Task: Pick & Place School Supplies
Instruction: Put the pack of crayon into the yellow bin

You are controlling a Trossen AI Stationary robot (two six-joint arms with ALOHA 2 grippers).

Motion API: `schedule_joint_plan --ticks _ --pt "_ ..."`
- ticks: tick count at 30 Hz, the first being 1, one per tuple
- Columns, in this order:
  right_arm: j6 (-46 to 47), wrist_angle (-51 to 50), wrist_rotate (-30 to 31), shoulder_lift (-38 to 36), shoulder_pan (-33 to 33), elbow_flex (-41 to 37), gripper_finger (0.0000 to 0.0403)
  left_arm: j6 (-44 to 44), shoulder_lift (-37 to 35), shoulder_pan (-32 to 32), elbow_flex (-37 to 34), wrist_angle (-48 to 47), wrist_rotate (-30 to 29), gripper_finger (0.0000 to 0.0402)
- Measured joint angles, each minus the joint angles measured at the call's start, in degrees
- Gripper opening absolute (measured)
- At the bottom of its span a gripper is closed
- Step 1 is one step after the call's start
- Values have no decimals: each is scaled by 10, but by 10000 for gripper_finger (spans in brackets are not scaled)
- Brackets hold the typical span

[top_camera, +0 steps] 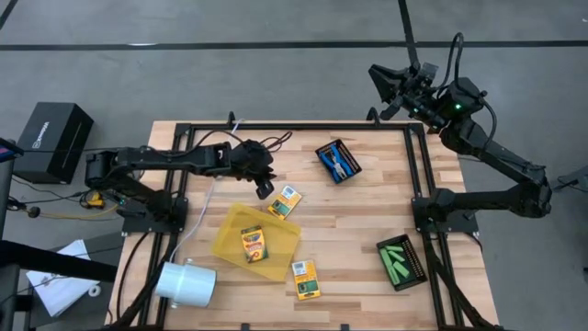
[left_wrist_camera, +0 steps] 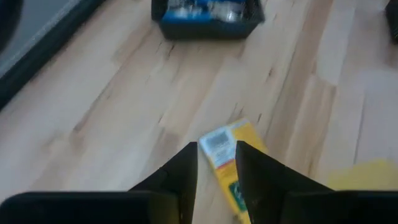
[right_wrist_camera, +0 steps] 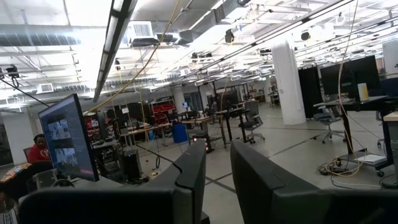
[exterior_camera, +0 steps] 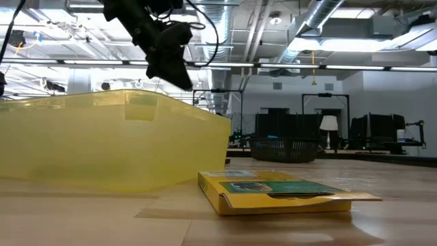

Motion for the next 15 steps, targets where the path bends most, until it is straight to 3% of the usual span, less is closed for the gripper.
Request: schedule_joint_plan --ticks 6,10,15 --pt "0 0 -1 0 0 0 68 8 20 34 0 -42 35 146" --pt "0 -3 -1 0 1 0 68 -30 49 53 0 -45 100 175" --pt "0 -5 -4 0 1 0 68 -34 91 44 0 -38 160 181"
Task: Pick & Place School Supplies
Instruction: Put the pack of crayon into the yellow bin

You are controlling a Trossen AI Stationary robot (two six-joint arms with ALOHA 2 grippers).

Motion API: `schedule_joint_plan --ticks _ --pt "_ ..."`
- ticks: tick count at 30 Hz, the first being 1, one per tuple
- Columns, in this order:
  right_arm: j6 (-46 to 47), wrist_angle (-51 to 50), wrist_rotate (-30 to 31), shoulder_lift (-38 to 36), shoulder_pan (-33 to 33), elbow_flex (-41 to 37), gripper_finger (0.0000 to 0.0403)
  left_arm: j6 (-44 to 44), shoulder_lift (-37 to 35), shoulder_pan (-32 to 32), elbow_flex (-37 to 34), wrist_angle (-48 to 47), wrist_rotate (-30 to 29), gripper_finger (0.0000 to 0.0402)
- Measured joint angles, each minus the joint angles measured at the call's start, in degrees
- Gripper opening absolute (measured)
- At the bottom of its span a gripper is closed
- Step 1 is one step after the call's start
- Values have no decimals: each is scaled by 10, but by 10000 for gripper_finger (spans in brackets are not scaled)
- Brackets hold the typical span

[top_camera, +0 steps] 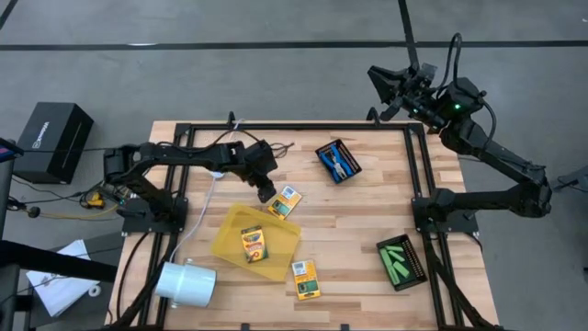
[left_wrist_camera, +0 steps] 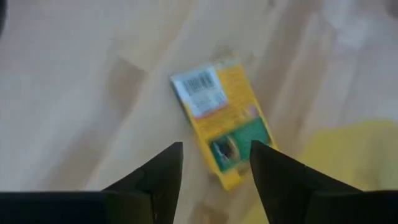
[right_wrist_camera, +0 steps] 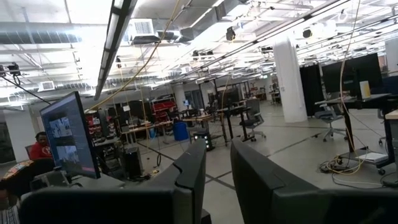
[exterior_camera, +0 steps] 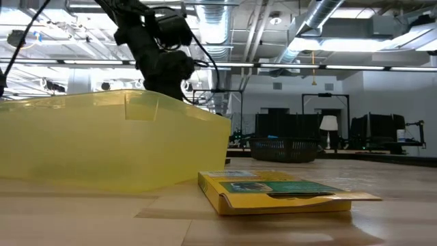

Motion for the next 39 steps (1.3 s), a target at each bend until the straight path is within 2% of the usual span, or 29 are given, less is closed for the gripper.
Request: schedule_joint_plan --ticks 4,6,11,14,19,22,26,30,33,39 --pt "0 -9 -16 -1 0 0 68 0 1 -14 0 10 30 169" --pt "0 -50 -30 -5 0 3 68 1 -9 -22 0 13 43 162" --pt "-9 -361 -38 -1 17 89 68 0 -56 -40 0 25 52 147" --pt "16 -427 -41 12 73 119 68 1 -83 -50 0 24 52 146" --pt "50 -359 -99 21 184 123 68 25 -112 -81 0 28 78 145" --pt "49 -276 -96 49 243 123 68 49 -117 -105 1 47 110 145" --pt "60 -147 -97 99 263 121 68 109 -118 -122 0 83 131 145" --pt "119 -44 -96 129 266 122 68 93 -118 -137 0 122 135 145" --pt "143 -25 -96 147 277 122 68 91 -116 -149 0 123 164 145" --pt "169 -58 -93 174 306 162 68 93 -108 -209 0 126 149 145"
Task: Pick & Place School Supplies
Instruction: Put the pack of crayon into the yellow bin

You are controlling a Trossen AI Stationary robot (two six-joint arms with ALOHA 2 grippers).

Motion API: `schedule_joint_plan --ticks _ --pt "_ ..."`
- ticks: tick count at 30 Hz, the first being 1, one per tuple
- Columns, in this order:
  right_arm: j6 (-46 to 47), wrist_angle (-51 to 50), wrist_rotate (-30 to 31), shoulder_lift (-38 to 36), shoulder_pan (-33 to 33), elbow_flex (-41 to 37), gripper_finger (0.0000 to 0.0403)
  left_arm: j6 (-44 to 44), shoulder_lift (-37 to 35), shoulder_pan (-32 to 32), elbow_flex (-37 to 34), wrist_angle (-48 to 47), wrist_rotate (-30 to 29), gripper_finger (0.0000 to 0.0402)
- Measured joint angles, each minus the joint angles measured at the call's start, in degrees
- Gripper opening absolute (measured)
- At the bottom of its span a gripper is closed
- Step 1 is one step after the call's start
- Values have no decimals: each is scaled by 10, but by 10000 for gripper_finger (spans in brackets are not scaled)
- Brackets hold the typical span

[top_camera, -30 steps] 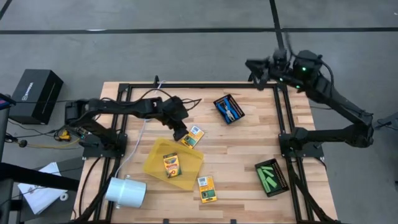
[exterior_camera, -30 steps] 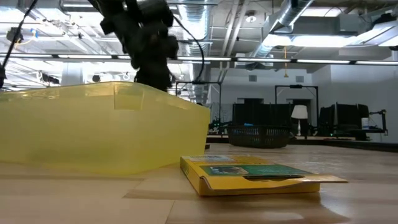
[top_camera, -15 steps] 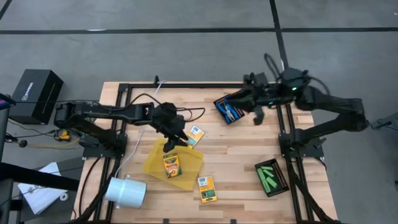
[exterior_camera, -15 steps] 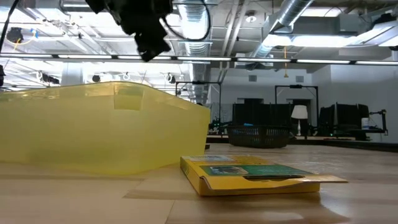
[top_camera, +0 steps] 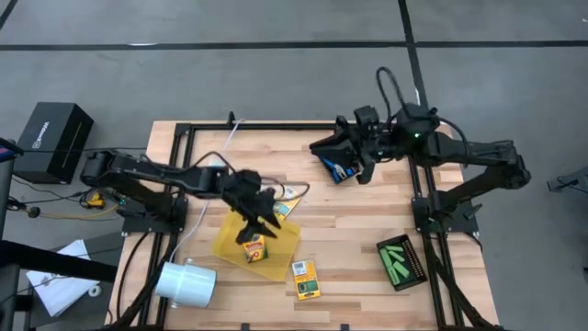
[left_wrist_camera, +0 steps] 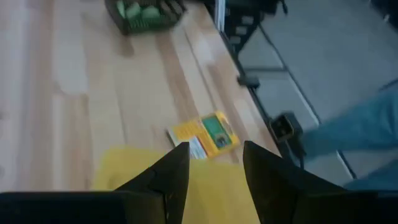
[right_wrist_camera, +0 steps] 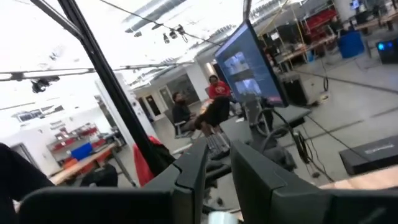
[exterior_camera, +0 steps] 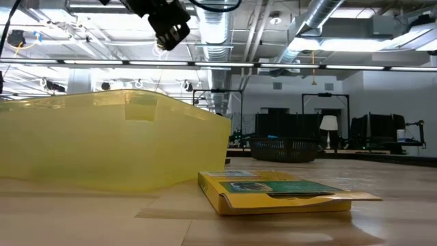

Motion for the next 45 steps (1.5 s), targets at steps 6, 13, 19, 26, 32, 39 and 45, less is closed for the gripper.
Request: schedule_joint_plan --ticks 6,13,19,26,32,39,45 --pt "-57 -84 0 4 33 69 68 -15 17 -88 15 -34 -121 139" --pt "-138 -233 0 -21 81 126 68 -30 138 -176 170 -157 -281 115" --pt "-180 -317 -5 -57 136 133 68 -153 280 -225 349 -163 -337 122" --pt "-201 -337 2 -97 194 132 68 -249 407 -265 476 -197 -366 137" --pt "-201 -340 19 -101 216 132 68 -314 463 -282 486 -187 -357 131" --pt "-199 -335 42 -80 240 132 68 -320 478 -287 486 -182 -352 123" --pt "-194 -319 43 -58 246 132 68 -313 480 -275 469 -184 -354 122"
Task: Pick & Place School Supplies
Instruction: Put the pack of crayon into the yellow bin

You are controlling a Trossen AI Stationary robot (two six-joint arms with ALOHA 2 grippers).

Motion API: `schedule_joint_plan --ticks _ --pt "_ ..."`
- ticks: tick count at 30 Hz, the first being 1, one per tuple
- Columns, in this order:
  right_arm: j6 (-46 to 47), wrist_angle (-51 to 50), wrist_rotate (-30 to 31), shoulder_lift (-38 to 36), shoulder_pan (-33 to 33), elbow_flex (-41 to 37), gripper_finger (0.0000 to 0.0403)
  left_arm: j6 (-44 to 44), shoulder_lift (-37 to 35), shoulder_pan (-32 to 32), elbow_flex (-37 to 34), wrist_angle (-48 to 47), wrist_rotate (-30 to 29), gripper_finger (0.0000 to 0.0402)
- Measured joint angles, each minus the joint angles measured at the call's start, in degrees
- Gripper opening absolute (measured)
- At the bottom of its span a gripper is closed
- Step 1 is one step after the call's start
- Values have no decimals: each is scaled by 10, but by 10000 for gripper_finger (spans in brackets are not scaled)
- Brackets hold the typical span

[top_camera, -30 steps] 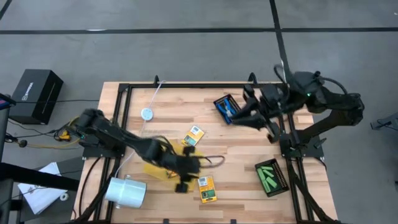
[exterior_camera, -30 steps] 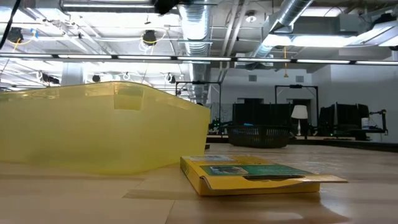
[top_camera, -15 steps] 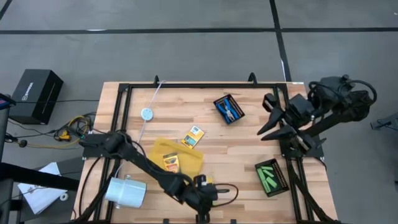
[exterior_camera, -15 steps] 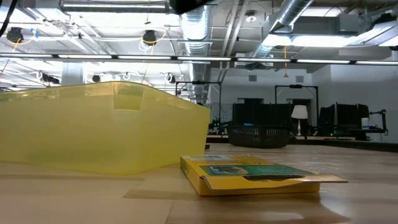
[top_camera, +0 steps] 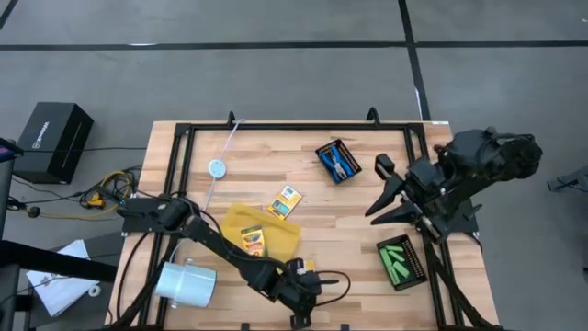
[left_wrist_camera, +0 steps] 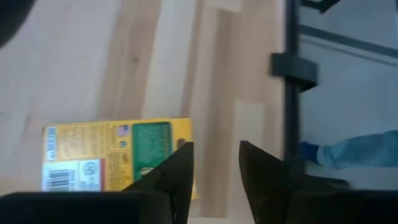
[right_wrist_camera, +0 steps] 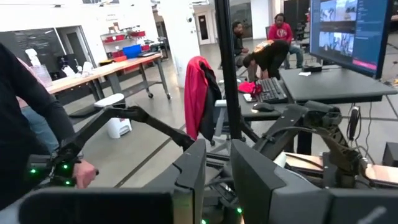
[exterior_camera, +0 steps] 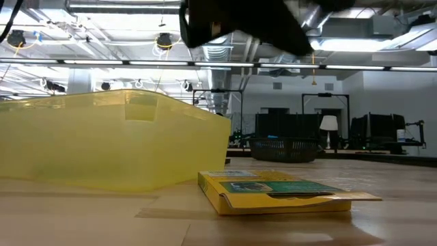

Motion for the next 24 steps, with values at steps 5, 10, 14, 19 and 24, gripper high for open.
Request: schedule_joint_plan --ticks 5,10,14,19,24 --pt "0 6 0 10 6 0 68 11 31 16 -1 -3 21 122" --pt "0 7 0 11 6 0 68 13 66 26 -1 -3 59 122" --pt "0 7 0 10 6 0 68 18 74 25 0 3 62 122" --pt "-5 7 0 10 6 0 68 19 72 26 0 2 70 122" --pt "-6 7 -1 10 2 0 68 26 47 25 -3 -10 90 122"
